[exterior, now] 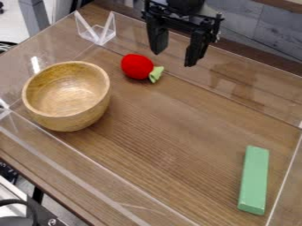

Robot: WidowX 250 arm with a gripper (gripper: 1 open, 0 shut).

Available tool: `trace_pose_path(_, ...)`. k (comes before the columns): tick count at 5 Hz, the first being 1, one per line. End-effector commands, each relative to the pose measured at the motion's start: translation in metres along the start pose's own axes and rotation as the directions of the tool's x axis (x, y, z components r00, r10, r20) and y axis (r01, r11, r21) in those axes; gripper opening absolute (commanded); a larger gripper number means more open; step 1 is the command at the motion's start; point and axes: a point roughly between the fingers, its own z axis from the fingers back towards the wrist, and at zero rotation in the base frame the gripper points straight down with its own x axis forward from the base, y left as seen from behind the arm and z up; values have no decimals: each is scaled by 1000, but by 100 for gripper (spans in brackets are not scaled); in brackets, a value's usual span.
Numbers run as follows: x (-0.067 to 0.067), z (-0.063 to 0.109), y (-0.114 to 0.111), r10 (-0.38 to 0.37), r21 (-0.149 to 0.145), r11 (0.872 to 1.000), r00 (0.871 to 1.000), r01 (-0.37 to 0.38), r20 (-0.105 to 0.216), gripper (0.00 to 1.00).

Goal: Move the red fruit to the right

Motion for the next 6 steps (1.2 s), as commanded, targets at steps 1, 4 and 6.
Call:
trace_pose_path(1,7,-15,-1,67,-6,998,998,-67,-19,100)
trace_pose_path(4,25,-27,67,581,-131,808,814,-574,11,100)
trace_pose_path(6,29,-48,80,784,-187,610,620,-770,2,100)
